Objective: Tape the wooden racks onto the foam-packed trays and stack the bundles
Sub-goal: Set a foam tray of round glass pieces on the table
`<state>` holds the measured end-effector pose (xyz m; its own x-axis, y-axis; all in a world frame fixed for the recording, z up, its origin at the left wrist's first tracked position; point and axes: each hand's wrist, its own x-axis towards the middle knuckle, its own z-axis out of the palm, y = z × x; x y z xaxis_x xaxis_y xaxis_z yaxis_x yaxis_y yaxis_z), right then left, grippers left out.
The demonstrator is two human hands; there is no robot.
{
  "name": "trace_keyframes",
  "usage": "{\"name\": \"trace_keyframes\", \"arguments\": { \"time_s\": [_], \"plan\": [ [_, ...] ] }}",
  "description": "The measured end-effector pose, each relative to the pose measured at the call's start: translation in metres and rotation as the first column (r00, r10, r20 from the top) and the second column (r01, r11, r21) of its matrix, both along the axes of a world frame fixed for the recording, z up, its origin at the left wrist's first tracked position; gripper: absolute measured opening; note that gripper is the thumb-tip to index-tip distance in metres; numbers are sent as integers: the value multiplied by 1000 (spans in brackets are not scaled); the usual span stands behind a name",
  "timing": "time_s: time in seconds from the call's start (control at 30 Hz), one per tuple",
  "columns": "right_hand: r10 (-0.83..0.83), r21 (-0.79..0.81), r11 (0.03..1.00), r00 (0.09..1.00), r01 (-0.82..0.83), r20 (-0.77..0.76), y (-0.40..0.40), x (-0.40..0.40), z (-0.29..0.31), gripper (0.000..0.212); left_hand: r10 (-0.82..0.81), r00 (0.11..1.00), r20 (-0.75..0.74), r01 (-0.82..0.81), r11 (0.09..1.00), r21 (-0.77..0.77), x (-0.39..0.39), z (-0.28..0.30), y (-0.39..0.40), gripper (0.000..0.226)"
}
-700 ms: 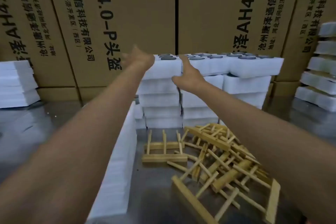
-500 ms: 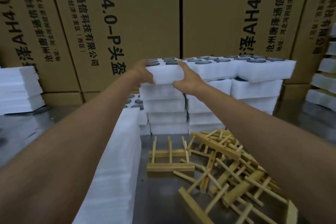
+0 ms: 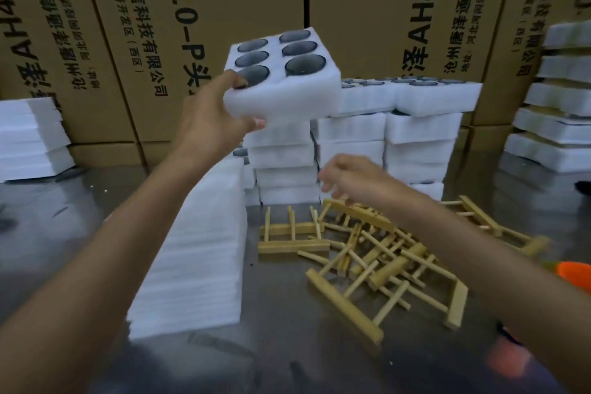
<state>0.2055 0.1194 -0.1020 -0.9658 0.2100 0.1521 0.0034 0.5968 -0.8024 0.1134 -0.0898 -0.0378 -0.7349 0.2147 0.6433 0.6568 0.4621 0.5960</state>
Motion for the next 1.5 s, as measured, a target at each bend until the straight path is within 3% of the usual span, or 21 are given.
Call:
{"name": "trace_keyframes", "arguments": {
  "time_s": [0.07,0.13,0.27,0.37,0.4,0.5,0.63,0.87,1.03,1.17,1.23,1.3,1.4,1.5],
  "plan": [
    [164,317,918,955,-240,247,-6,29,-49,45,-29,1000,-3,29,1000,6,28,-13,-7,43],
    [181,515,774,907,-369,379,-10,52,-94,69,-35,999,-13,35,999,-18,56,-28,-13,44],
    [83,762,610,974,-216,210,12,72,-136,61,-55,998,41,58,996,-70,102,-60,-22,45],
    [52,830,546,994,-110,97,36,72,-137,53,-91,987,134,106,989,-108,129,-85,-25,44],
    [41,828,555,997,-72,59,41,72,-136,53,-104,982,156,123,985,-121,136,-93,-25,45],
    [-104,690,723,993,36,58,51,67,-133,64,-123,970,209,159,973,-167,149,-120,-25,47],
    [-148,789,611,971,-59,187,58,50,-135,75,-93,973,209,143,960,-239,157,-156,-26,54],
    [-254,788,606,965,108,63,54,45,-144,49,23,951,309,65,960,-271,166,-197,-27,60],
    [-330,781,600,943,174,43,43,47,-146,52,158,925,346,-38,944,-328,176,-208,-30,53],
    [-366,735,635,930,239,14,30,46,-144,54,140,926,351,-5,933,-359,177,-209,-37,49],
    [-362,679,683,932,268,-3,25,45,-141,57,131,950,282,-9,918,-397,175,-205,-43,61],
    [-350,638,712,936,292,-38,21,44,-138,59,158,981,114,-111,935,-335,169,-191,-47,68],
    [-342,600,722,932,343,-121,16,45,-138,55,257,952,-164,-276,956,-104,148,-154,-50,52],
    [-331,587,722,928,367,-172,10,50,-147,50,349,913,-211,-374,923,-88,107,-117,-49,45]
  ]
}}
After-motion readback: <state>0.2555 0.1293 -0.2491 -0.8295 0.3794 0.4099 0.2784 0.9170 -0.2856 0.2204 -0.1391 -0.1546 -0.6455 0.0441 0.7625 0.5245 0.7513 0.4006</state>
